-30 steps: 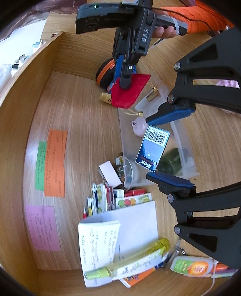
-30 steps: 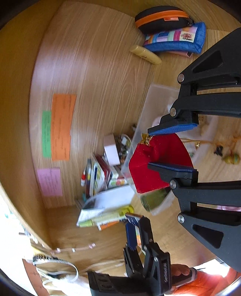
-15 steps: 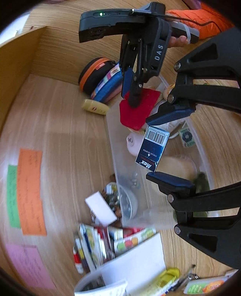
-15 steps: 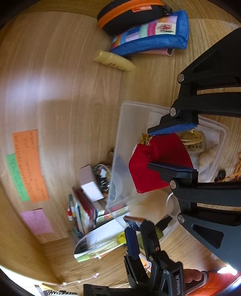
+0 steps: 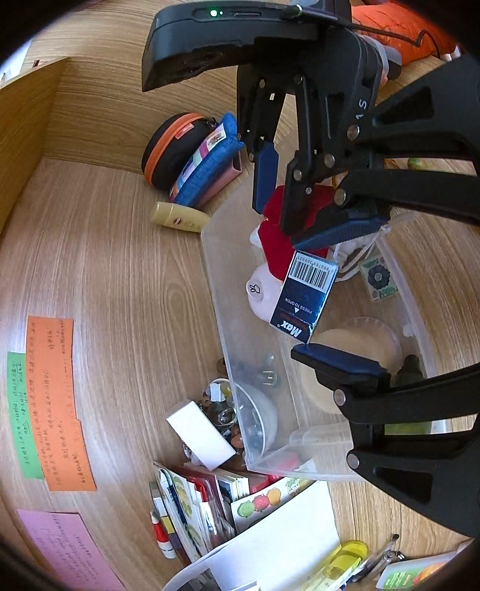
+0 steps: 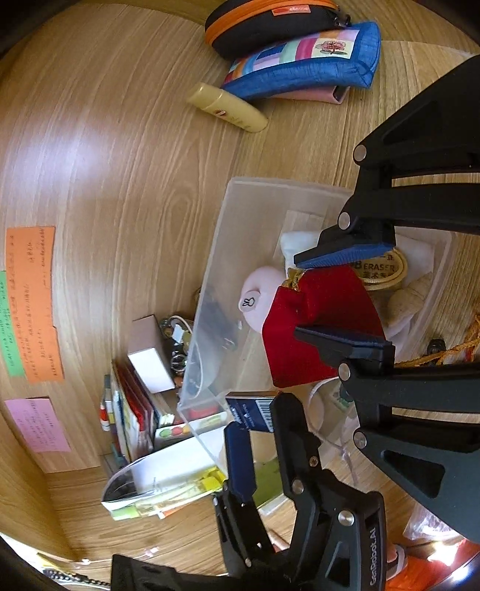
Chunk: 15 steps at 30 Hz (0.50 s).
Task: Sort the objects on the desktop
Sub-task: 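Carry the card into the box with left tool while right tool drops the red pouch inside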
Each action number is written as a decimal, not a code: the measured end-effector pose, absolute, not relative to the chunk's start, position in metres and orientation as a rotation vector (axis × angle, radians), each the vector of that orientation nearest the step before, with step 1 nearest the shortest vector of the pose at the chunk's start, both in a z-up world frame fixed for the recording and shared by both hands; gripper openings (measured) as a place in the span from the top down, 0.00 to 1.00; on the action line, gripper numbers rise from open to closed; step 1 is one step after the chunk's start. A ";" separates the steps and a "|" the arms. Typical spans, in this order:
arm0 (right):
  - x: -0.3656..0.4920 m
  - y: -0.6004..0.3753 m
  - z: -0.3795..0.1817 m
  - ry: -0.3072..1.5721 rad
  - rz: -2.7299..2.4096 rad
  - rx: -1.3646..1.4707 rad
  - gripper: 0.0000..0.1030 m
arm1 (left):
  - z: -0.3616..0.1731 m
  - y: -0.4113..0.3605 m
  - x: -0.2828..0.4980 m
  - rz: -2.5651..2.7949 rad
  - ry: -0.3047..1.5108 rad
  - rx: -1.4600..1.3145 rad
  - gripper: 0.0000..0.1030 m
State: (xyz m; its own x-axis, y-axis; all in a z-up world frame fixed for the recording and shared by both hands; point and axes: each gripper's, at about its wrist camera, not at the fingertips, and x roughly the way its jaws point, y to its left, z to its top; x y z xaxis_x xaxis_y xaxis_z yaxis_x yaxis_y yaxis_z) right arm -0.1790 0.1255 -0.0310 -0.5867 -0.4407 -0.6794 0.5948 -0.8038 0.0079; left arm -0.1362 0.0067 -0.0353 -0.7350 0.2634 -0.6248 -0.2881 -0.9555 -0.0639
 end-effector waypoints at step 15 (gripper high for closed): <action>-0.174 0.142 -0.008 0.241 -2.421 0.834 0.34 | -0.013 -0.003 -0.120 2.777 0.036 -0.865 0.22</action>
